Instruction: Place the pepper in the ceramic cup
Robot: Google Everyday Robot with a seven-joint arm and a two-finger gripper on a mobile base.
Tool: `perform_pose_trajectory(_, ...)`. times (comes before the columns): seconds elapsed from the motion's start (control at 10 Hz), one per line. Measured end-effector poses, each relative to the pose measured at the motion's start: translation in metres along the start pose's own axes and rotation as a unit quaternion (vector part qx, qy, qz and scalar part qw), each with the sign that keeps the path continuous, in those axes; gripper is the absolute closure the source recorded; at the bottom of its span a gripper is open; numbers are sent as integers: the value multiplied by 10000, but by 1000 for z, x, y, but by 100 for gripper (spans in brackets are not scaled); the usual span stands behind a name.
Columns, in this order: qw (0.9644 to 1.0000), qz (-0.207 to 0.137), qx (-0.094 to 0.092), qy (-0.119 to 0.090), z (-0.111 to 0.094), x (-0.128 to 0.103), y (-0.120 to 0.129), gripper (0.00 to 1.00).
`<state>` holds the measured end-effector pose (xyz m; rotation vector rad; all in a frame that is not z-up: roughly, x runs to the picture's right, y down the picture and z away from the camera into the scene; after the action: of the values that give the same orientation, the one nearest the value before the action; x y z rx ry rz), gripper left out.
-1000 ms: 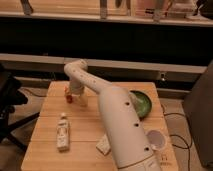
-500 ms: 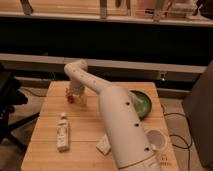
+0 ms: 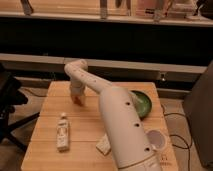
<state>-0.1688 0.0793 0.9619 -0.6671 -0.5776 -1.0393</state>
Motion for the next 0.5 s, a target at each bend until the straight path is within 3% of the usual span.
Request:
perform_pose_trajectory(0.2, 10000, 5, -16, 78, -12, 2, 4, 99)
perform_pose_trajectory(0.4, 9999, 46, 6, 119, -34, 2, 7, 100)
perform_pose_trajectory(0.5, 9999, 52, 6, 123, -36, 1, 8, 100)
